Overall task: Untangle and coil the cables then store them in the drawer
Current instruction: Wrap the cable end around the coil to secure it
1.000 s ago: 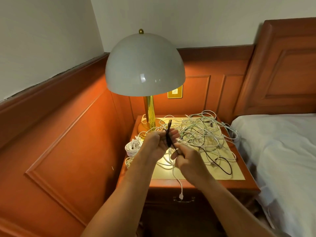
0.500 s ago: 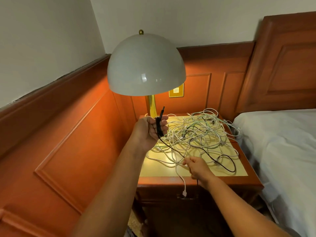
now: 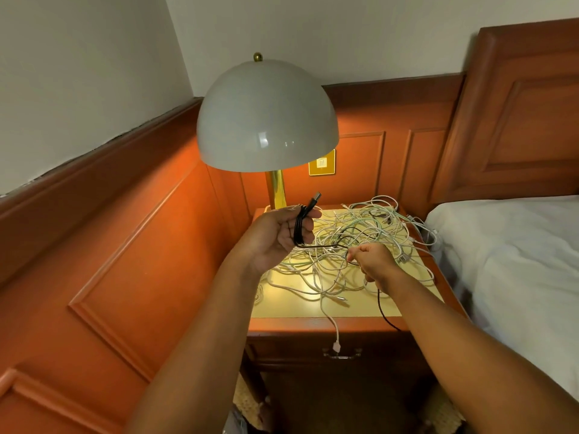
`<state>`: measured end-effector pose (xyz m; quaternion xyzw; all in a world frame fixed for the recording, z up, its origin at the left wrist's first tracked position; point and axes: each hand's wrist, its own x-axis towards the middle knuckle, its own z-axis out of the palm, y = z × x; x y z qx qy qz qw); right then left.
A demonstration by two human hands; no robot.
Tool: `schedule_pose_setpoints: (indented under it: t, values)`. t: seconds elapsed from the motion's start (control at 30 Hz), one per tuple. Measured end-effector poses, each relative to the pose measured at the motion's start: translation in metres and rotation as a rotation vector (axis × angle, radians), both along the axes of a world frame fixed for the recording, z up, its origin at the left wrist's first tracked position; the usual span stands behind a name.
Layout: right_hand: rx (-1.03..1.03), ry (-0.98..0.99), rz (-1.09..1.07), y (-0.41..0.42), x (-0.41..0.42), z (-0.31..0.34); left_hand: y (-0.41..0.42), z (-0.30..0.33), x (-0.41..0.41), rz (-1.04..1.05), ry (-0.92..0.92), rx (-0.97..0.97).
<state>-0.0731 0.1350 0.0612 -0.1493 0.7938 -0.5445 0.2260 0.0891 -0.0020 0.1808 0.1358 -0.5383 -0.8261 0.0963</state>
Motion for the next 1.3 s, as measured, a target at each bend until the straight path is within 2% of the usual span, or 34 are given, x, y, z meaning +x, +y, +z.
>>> schedule_pose_setpoints:
  t: [0.13, 0.23, 0.37, 0.5, 0.63, 0.7, 0.83, 0.9, 1.0, 1.1, 1.17, 1.3]
  values:
    - [0.012, 0.022, 0.041, 0.004, -0.005, 0.012, -0.015, 0.006, 0.008, -0.067, 0.061, -0.099]
    - [0.002, 0.020, 0.076, 0.007, -0.004, 0.014, -0.023, 0.007, 0.009, -0.054, 0.111, -0.096]
    - [0.028, 0.053, 0.064, 0.011, -0.003, 0.015, -0.015, 0.005, 0.007, -0.070, 0.103, -0.169]
    - [0.150, 0.273, -0.029, 0.016, -0.016, 0.041, 0.004, -0.005, 0.007, -0.174, 0.007, -0.268]
    - [0.098, 0.577, 0.000, 0.017, -0.024, 0.090, 0.022, -0.026, -0.001, -0.268, -0.146, -0.386]
    - [0.053, 0.686, 0.032, 0.015, -0.018, 0.114, 0.030, -0.038, -0.008, -0.210, -0.189, -0.417]
    - [-0.010, 0.767, 0.076, 0.020, 0.014, 0.134, 0.038, -0.055, -0.021, -0.006, -0.202, -0.360]
    - [0.000, 0.809, 0.112, 0.029, 0.039, 0.129, 0.037, -0.060, -0.025, 0.070, -0.185, -0.233]
    - [0.079, 0.761, 0.107, 0.048, 0.080, 0.102, 0.038, -0.060, -0.028, 0.147, -0.145, 0.037]
    - [-0.023, 0.623, 0.091, 0.061, 0.119, 0.053, 0.038, -0.057, -0.029, 0.189, -0.116, 0.220]
    - [-0.137, 0.437, 0.064, 0.067, 0.134, 0.019, 0.040, -0.055, -0.028, 0.167, -0.129, 0.313]
    - [-0.285, -0.102, 0.127, 0.071, 0.136, -0.027, 0.054, -0.062, -0.022, 0.097, -0.148, 0.367]
